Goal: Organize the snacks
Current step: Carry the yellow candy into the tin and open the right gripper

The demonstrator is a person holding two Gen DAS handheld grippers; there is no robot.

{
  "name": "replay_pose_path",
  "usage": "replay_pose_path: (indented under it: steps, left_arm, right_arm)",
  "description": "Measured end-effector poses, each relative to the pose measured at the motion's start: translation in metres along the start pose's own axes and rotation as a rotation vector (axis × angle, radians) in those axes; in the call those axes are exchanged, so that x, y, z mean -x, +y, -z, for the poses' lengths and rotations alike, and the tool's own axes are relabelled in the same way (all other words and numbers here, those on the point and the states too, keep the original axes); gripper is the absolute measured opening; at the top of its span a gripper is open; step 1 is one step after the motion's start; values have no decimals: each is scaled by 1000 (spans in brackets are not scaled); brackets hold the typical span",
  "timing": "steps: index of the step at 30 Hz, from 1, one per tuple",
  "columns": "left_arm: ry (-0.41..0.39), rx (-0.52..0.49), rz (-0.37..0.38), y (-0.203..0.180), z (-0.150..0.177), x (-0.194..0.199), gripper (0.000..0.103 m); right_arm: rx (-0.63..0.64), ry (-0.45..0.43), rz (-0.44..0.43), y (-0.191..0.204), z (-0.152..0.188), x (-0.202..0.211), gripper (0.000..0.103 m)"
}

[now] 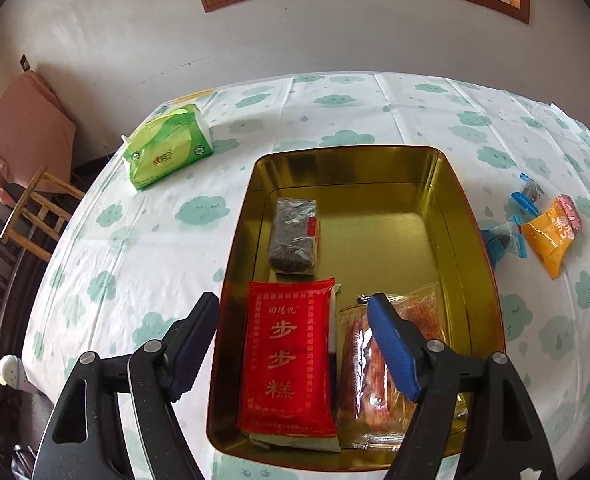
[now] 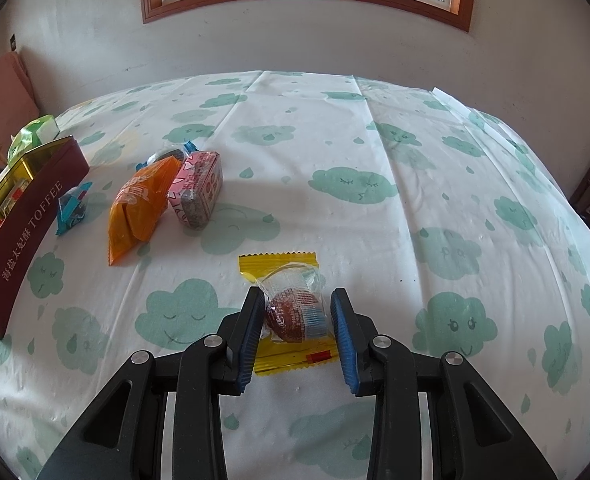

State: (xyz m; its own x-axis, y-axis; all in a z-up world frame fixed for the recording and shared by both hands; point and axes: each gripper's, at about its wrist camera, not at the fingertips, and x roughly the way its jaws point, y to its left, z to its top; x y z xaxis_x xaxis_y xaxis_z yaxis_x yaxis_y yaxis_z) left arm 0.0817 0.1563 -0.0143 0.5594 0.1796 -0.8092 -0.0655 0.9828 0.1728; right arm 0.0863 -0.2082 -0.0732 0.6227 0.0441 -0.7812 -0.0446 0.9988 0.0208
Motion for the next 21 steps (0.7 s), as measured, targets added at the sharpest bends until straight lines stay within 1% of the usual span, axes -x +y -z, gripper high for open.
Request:
replay_pose_path:
  steps: [2,4,6,10,16,21]
  left_arm:
    - [-15,21,19,3,4,3,81]
    - [-17,35,33,5,7,5,82]
    - [-24,40,26,6,10,6,82]
    - [-35,47,10,9,17,7,84]
    - [-34,77,25,12,24,7,85]
    - [-43,76,9,15,26,10,85]
  right_arm:
    - [-15,21,5,0,-3,-1,33]
    - [-24,39,12,2,-6,-2,32]
    - [-31,46,5,5,-8,-2,31]
    - [-28,28,-22,21,-14,5,31]
    - [55,-23,-131,76,-32,28,31]
    - [130,-62,-228,132,-50,40,31]
